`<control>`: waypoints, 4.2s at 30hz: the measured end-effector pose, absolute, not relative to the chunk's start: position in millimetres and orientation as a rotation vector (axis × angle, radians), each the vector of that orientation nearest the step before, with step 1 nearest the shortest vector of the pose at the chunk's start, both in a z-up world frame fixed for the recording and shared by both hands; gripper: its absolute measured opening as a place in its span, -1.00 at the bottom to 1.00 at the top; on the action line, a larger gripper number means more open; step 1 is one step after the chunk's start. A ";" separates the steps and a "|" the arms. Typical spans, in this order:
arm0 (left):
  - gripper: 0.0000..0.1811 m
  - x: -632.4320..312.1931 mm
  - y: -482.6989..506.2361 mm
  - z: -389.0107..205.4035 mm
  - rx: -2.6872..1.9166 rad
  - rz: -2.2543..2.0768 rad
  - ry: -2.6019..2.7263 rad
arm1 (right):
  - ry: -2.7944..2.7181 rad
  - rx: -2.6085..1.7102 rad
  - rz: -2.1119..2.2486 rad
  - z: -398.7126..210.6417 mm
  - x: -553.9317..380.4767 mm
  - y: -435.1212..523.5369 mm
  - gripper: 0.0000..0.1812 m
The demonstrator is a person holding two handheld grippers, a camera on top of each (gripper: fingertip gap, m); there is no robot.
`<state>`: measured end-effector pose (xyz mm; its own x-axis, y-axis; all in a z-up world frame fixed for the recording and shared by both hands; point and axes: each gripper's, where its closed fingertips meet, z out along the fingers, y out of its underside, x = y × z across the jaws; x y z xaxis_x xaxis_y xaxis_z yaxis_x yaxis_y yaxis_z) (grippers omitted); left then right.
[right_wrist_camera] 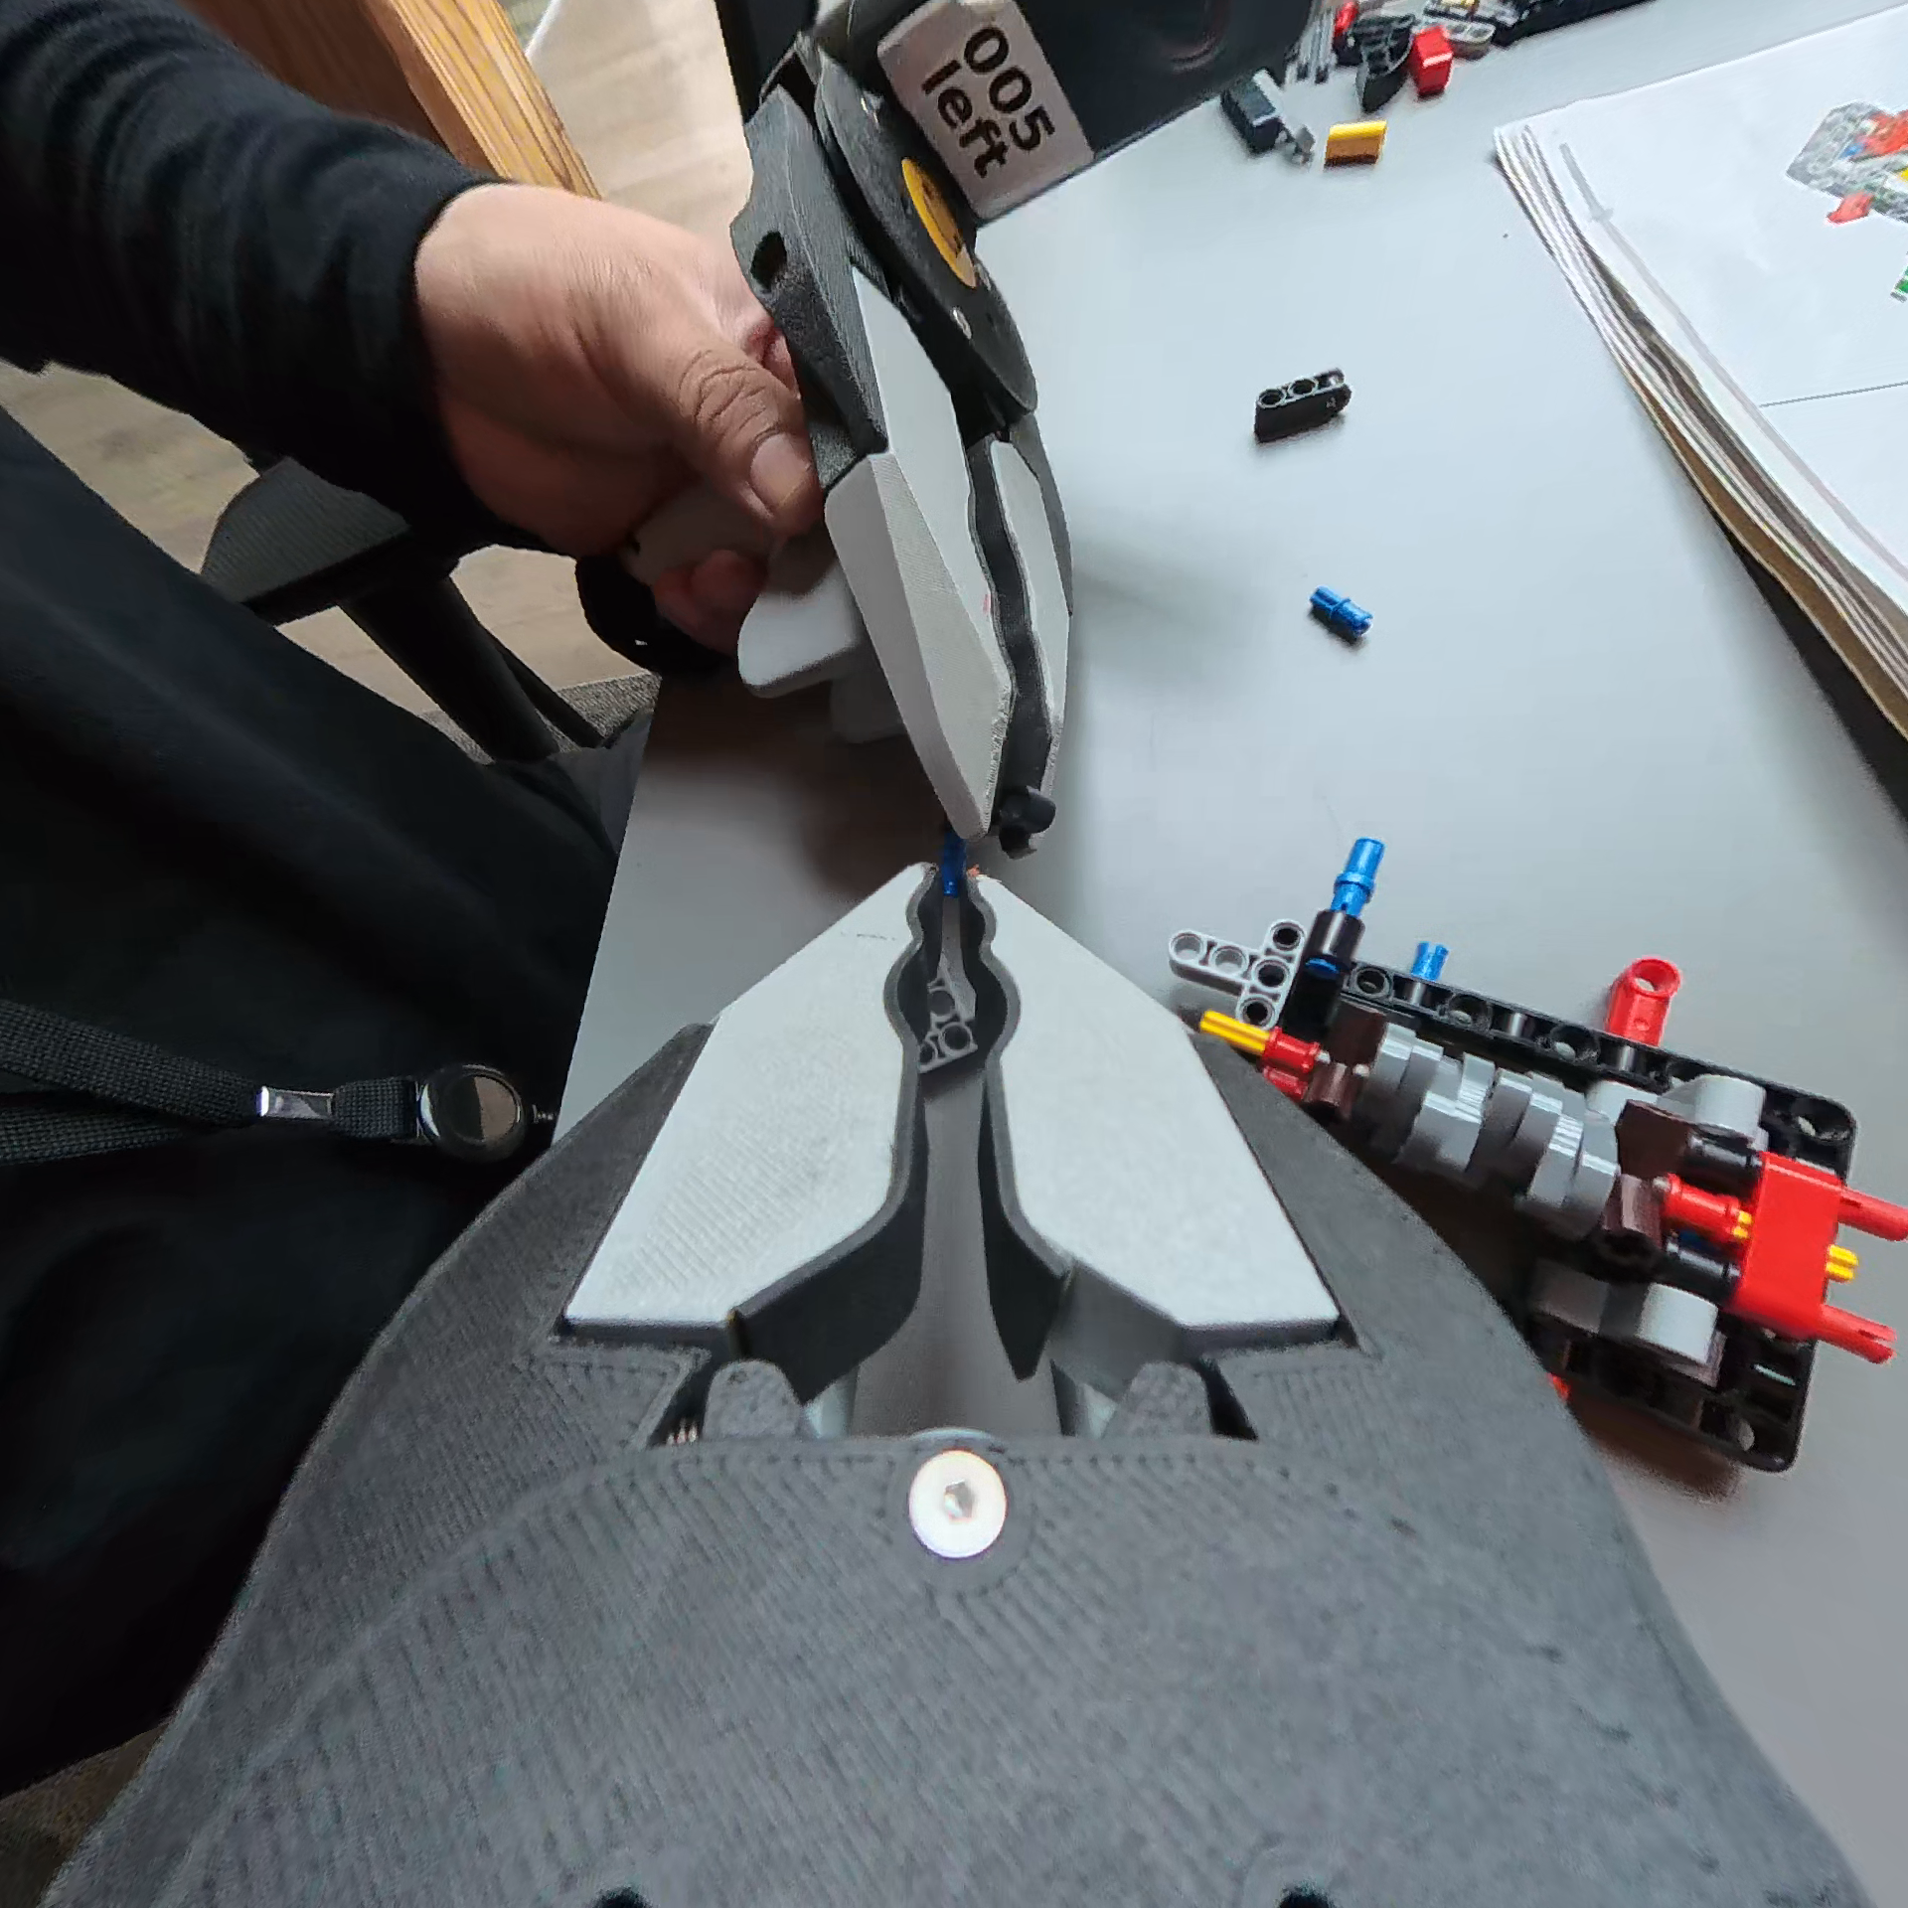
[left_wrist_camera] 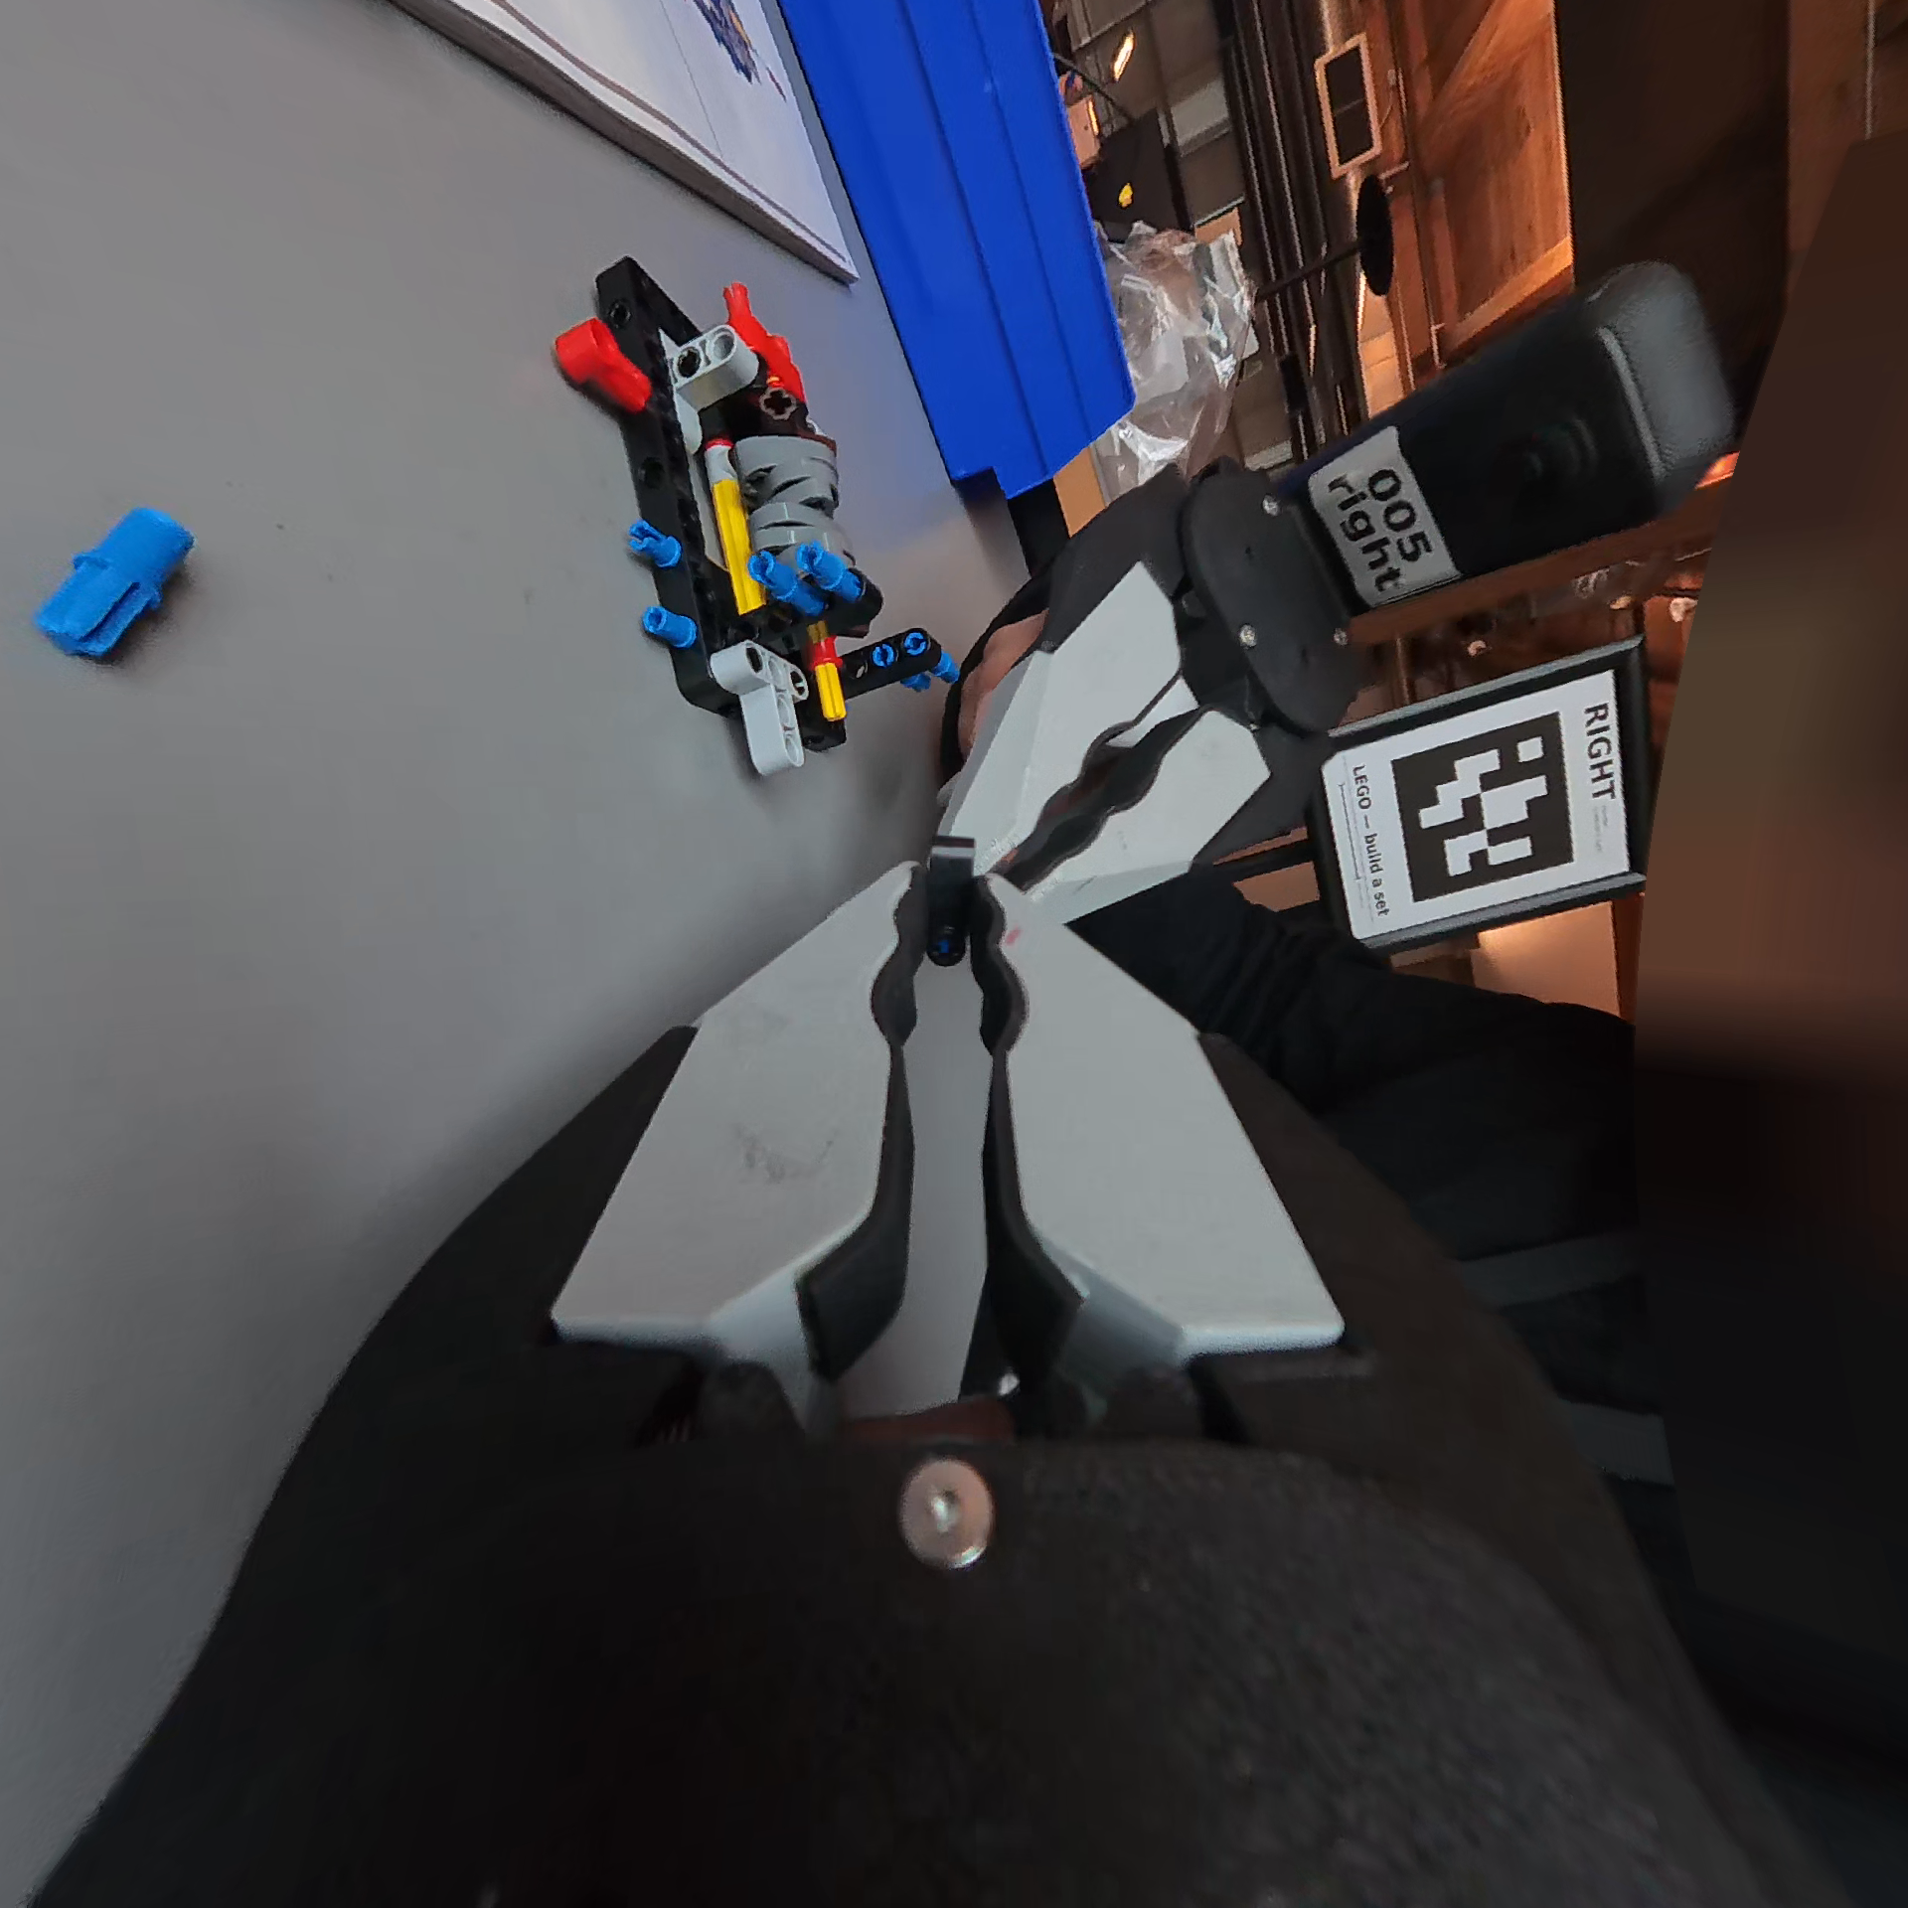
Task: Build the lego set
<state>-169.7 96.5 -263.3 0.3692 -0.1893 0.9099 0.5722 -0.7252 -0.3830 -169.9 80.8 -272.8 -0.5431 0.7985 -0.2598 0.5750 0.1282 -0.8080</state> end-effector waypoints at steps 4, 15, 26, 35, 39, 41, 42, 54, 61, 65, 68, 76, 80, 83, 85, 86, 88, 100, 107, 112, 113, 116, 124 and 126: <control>-0.94 -172.7 97.8 -253.7 -1.883 -1.430 -0.298 | -2.097 -1.356 1.489 -262.9 -172.4 83.5 -1.00; -0.93 -157.5 83.8 -232.0 -1.845 -1.718 -0.005 | -2.079 -1.011 1.386 -238.6 -163.7 91.3 -0.40; -0.94 -141.4 72.9 -231.7 -1.868 -1.896 0.061 | -2.167 -0.679 1.169 -238.6 -155.6 62.8 -0.71; -0.94 -136.7 72.2 -238.8 -1.893 -1.888 0.025 | -2.202 -0.643 1.159 -244.6 -150.6 60.5 -0.72; -0.93 -138.2 71.7 -238.7 -1.880 -1.891 -0.005 | -2.203 -0.662 1.161 -244.8 -152.0 59.7 -0.73; -0.93 -138.3 71.0 -239.0 -1.879 -1.891 -0.011 | -2.202 -0.662 1.159 -245.0 -152.2 59.1 -0.73; -0.93 -138.4 70.6 -239.2 -1.878 -1.890 -0.016 | -2.201 -0.663 1.161 -245.1 -152.3 58.6 -0.73; -0.93 -140.7 70.5 -240.5 -1.868 -1.882 -0.076 | -2.169 -0.652 1.109 -247.1 -155.4 58.2 -0.74; -0.93 -145.4 70.0 -244.1 -1.929 -1.846 -0.038 | -2.150 -0.701 1.160 -249.5 -159.5 58.7 -0.69; -0.93 -139.5 62.4 -249.8 -2.025 -1.884 0.036 | -2.190 -0.600 1.095 -254.2 -156.3 50.6 -0.70; -0.93 -141.2 61.8 -253.0 -2.061 -1.871 0.068 | -2.202 -0.576 1.056 -258.0 -154.8 51.1 -0.72; -0.93 -135.8 51.1 -253.2 -2.096 -1.934 0.160 | -2.212 -0.521 0.981 -254.1 -148.8 59.8 -0.94; -0.93 -128.5 50.2 -253.2 -2.112 -1.941 0.195 | -2.251 -0.505 1.014 -255.3 -145.9 53.0 -0.93; -0.94 -126.7 50.8 -255.0 -2.124 -1.944 0.211 | -2.267 -0.495 1.015 -257.5 -142.9 51.8 -0.95; -0.94 -126.8 51.8 -254.7 -2.119 -1.952 0.203 | -2.262 -0.516 1.038 -256.8 -143.4 52.3 -0.93; -0.93 -127.3 53.1 -254.0 -2.113 -1.953 0.192 | -2.255 -0.520 1.062 -255.3 -143.5 51.2 -0.90; -0.94 -126.2 53.2 -251.6 -2.103 -1.969 0.197 | -2.250 -0.519 1.107 -252.3 -143.0 47.5 -0.89; -0.87 -147.9 70.9 -253.7 -2.078 -1.716 0.142 | -2.187 -0.817 1.187 -255.5 -159.2 70.0 -0.96; -0.56 -166.6 67.7 -263.0 -2.086 -0.942 0.485 | -2.138 -1.034 1.265 -257.9 -168.4 80.6 -0.96; -0.53 -167.8 73.6 -266.0 -2.111 -0.721 0.535 | -2.138 -1.042 1.232 -260.7 -171.0 80.4 -0.96; -0.58 -166.4 73.8 -267.4 -2.123 -0.723 0.540 | -2.135 -1.033 1.224 -259.9 -171.3 79.9 -0.96; -0.74 -163.9 75.6 -265.2 -2.116 -0.700 0.549 | -2.132 -1.021 1.198 -259.7 -172.0 79.4 -0.96; -0.80 -163.4 76.6 -267.9 -2.149 -0.551 0.595 | -2.135 -1.019 1.160 -262.5 -171.9 81.3 -0.96; -0.81 -163.7 76.7 -270.6 -2.174 -0.507 0.611 | -2.141 -1.016 1.132 -264.1 -171.8 82.0 -0.96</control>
